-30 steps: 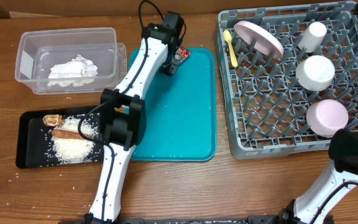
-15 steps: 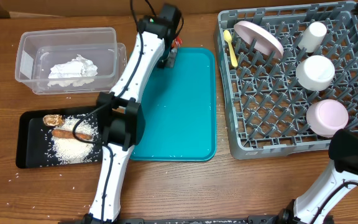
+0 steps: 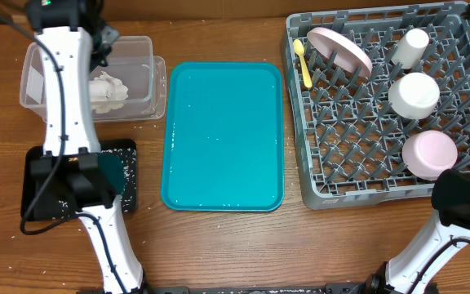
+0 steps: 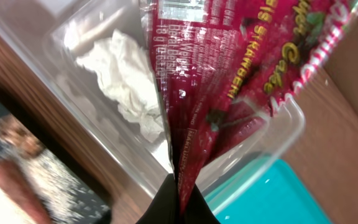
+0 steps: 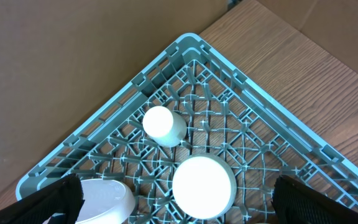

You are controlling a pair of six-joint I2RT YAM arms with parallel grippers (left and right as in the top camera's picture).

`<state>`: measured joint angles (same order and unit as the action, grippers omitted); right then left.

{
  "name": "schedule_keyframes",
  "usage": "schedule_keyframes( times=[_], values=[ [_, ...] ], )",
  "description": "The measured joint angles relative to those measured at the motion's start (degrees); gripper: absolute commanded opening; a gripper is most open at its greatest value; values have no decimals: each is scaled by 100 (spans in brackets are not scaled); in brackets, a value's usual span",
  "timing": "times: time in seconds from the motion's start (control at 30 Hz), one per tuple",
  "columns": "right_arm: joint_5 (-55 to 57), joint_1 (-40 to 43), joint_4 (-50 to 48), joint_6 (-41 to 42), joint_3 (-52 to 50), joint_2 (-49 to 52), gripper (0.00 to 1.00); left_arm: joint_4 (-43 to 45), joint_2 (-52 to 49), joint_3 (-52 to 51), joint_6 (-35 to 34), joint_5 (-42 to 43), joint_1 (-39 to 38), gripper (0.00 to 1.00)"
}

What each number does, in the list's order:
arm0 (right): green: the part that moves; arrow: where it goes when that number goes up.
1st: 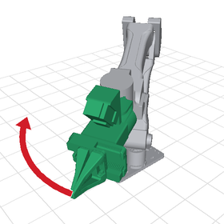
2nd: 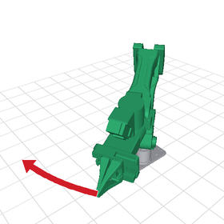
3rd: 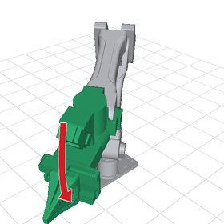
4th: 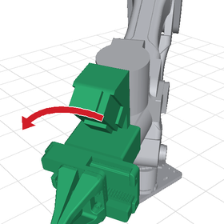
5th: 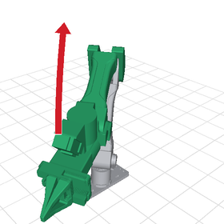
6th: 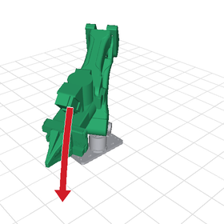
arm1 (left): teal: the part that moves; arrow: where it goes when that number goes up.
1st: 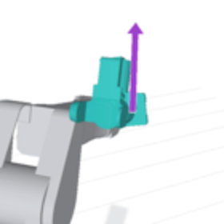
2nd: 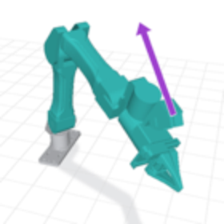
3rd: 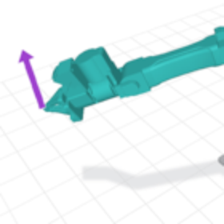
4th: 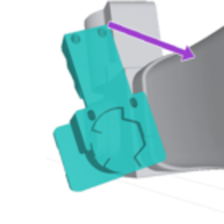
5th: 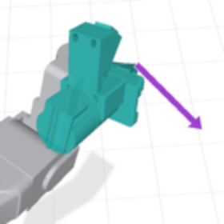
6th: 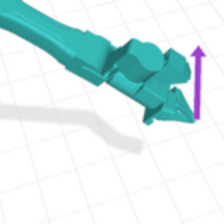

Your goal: Sort waste into correct bins and load items into the dishwasher

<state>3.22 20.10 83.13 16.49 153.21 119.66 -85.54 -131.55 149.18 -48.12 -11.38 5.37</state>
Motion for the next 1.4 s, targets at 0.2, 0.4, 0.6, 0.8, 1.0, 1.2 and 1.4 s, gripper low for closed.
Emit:
schedule_keyframes(
  times=[0.2,0.4,0.6,0.8,1.0,1.2,1.4],
  values=[
    [2,2,0,-2,0,0,100,-7,-466,-44,-789,1051,531,57],
    [-2,2,2,0,0,0,100,-133,-726,-55,-894,1620,551,61],
    [0,2,2,0,0,0,100,-468,-542,-68,-385,1735,527,63],
    [0,0,2,-2,-2,0,100,-1091,551,-79,160,1399,391,67],
    [0,0,0,2,-2,0,100,-1102,1864,-79,592,1233,291,64],
    [2,0,0,-2,0,0,100,-1097,3316,-1193,933,1106,291,67],
    [2,2,0,2,0,0,100,-811,5095,-3495,592,485,291,100]
  ],
)
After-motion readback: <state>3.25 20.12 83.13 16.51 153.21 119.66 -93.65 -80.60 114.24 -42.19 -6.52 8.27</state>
